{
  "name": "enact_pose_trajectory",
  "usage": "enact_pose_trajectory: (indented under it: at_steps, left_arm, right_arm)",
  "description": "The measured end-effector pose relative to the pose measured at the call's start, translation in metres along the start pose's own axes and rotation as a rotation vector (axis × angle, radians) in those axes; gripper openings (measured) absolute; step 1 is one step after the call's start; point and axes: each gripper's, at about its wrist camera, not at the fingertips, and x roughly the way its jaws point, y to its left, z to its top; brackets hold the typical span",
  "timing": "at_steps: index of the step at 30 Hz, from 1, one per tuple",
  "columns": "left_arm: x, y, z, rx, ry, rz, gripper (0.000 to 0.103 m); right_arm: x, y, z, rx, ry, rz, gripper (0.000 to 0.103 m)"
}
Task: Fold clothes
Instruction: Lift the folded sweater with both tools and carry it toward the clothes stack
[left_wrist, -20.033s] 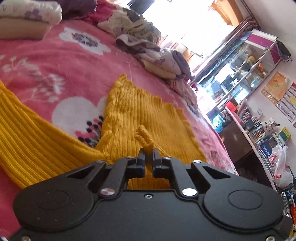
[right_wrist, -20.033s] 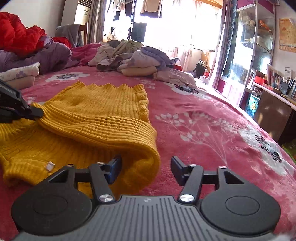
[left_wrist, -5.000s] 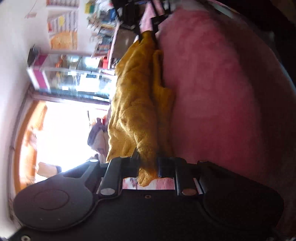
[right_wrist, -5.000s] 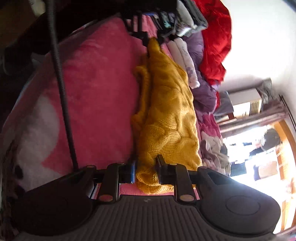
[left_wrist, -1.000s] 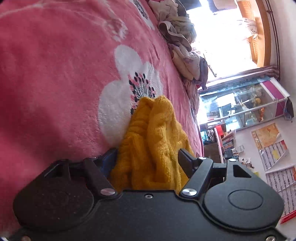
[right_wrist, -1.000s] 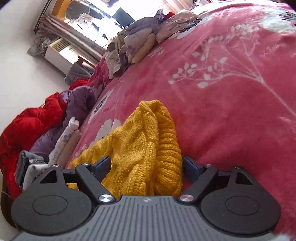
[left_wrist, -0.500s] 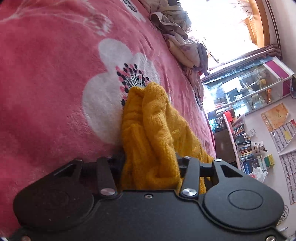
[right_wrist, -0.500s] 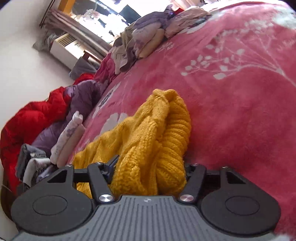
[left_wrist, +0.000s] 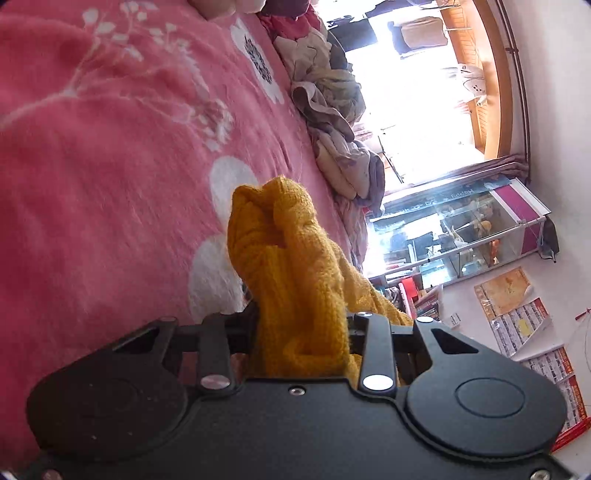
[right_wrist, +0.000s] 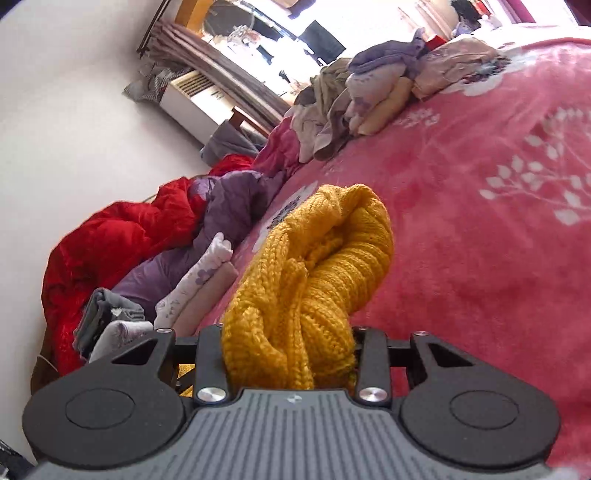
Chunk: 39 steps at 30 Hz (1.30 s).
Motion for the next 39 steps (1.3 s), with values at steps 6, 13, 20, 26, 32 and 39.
enact_pose_trajectory:
  at_steps: [6, 13, 20, 26, 32, 39]
  left_arm:
    - [0.013, 0.007, 0.008, 0.082, -0.003, 0.169, 0.037]
    - [-0.001, 0.011, 0.012, 0.113, 0.027, 0.152, 0.065]
    - [0.024, 0.000, 0.007, 0.177, 0.073, 0.187, 0.063]
    - [0.024, -0.003, 0.006, 0.183, 0.039, 0.172, 0.035]
    - [0.004, -0.019, 0.038, 0.200, -0.076, 0.102, 0.033]
    - [-0.036, -0.034, 0.112, 0.216, -0.292, 0.045, 0.033]
  right_arm:
    - [0.039, -0.004, 0.006, -0.016, 0.074, -0.056, 0.038]
    - [0.027, -0.045, -0.008, 0.103, 0.079, -0.068, 0.069]
    - [0.030, -0.057, -0.005, 0.186, 0.071, -0.030, 0.081]
    - [0.055, -0.043, -0.010, 0.108, 0.104, -0.041, 0.039]
    - [0.059, -0.020, 0.001, 0.091, 0.036, 0.054, 0.037]
    - [0.142, 0.033, 0.058, 0.029, 0.035, 0.214, 0.036]
